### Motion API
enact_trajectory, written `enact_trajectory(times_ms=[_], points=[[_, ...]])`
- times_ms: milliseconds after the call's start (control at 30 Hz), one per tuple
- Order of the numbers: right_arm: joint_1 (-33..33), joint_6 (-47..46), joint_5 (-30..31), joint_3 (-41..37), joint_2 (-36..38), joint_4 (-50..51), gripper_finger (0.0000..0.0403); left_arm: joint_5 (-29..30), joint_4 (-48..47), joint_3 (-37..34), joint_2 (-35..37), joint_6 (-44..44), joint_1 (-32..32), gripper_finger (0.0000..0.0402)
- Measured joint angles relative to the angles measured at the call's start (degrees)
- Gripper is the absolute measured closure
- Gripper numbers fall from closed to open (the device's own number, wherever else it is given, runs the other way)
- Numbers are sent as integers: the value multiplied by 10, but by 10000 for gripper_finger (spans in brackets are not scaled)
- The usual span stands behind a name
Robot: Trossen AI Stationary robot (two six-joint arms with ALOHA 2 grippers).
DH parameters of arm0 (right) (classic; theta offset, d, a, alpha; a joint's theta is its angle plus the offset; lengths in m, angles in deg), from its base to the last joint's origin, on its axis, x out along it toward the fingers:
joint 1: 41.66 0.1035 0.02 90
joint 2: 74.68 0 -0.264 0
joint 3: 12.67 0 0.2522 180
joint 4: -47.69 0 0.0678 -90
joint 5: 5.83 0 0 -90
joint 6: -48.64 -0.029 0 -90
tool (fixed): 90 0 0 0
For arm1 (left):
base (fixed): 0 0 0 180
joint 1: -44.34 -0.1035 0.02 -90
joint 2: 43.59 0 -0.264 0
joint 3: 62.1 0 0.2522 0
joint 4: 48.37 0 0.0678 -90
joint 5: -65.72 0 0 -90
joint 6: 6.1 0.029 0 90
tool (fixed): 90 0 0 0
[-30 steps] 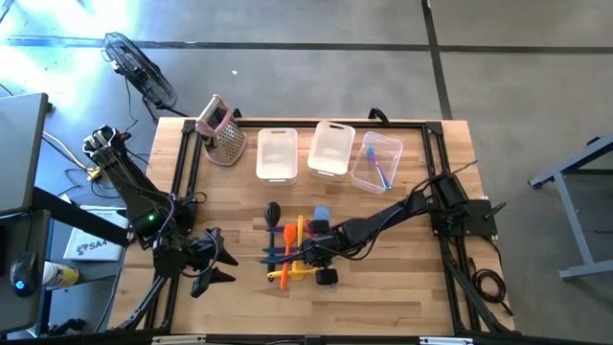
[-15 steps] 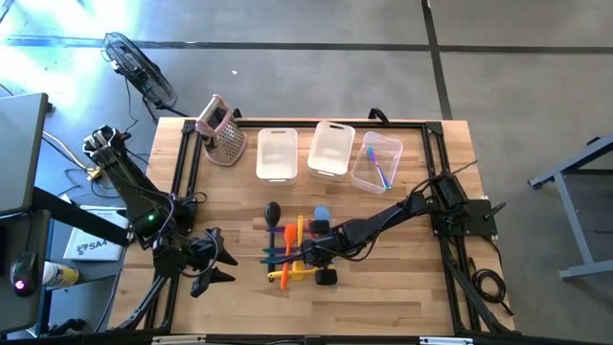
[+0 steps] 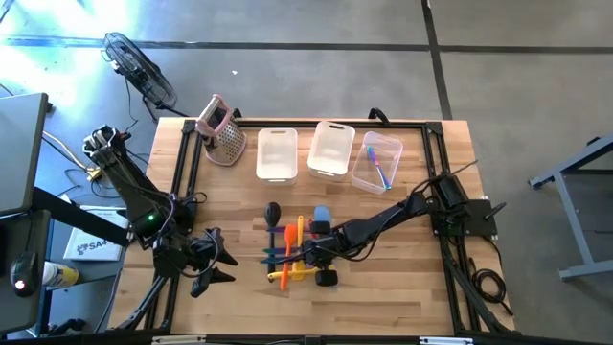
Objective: Pick & Place Kitchen Items
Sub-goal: Put the blue table knife into the transparent bin
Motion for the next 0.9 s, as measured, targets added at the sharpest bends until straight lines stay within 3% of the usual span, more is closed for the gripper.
enact_trajectory(times_ms=[467,900], points=[[0,2,4,0,1,0,378,1,2,0,0,-15,0,185],[12,2,55,0,36,-2,378,1,-2,0,0,-15,0,185]])
